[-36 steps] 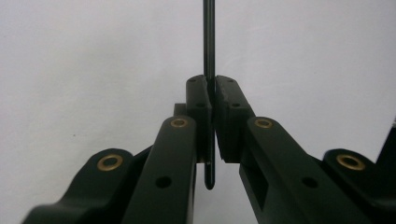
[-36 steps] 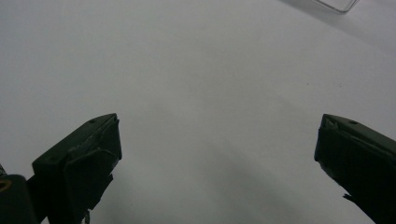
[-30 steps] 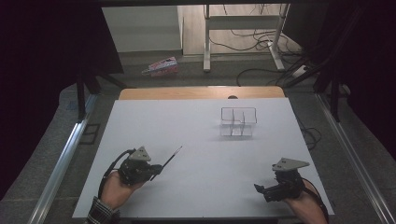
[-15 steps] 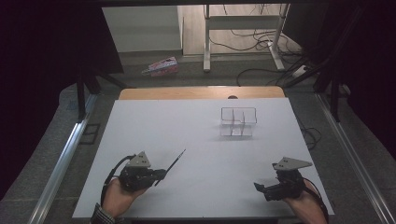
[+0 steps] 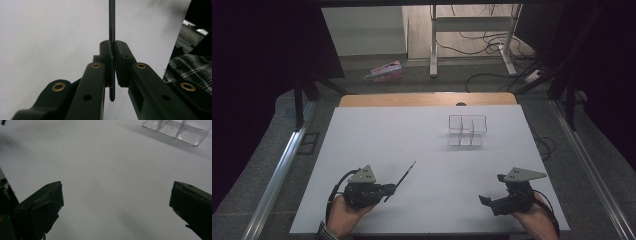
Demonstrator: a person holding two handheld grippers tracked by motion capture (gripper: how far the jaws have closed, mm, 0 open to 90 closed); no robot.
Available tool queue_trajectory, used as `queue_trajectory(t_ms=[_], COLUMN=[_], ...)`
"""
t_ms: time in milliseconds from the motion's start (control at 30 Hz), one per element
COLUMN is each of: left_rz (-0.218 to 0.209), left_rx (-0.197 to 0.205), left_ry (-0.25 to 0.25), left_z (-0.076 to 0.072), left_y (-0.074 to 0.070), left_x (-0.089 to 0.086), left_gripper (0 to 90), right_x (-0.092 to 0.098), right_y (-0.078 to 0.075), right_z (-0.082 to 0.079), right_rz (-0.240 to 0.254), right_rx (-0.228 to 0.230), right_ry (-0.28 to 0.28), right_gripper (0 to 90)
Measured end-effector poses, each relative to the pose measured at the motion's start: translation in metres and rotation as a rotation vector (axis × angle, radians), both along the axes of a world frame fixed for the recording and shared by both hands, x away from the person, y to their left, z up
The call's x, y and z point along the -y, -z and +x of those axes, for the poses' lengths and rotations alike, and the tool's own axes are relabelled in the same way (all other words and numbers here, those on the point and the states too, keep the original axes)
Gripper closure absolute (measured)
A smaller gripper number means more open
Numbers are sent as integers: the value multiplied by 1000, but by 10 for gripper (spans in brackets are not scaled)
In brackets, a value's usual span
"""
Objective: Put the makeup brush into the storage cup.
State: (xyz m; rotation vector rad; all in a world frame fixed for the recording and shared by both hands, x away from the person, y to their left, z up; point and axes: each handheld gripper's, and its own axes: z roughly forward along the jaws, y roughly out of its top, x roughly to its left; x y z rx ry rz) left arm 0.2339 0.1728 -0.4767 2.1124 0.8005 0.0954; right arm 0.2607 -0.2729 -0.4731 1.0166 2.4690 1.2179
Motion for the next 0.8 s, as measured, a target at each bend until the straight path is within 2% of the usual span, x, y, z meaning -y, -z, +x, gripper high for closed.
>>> queue_trajectory(t_ms=[267,433,633,700,800], left_rz=[-24,-24,-32,-27,-26], left_rx=[5,12,24,26,27], left_ry=[7,15,26,32,36], left_z=[1,1,1,1,2], left_y=[0,-1,-2,-2,-2], left_x=[4,8,13,15,17], left_gripper=[859,859,859,859,859], right_x=[-6,-10,-19,-23,-26], right_y=[-7,-9,-13,-13,-12], right_z=[1,3,7,11,13], right_rz=[98,126,156,196,197], right_rx=[-2,-16,-4,-20,-31], right_ry=[-14,-20,-37,-47,-54], right_gripper=[0,0,0,0,0])
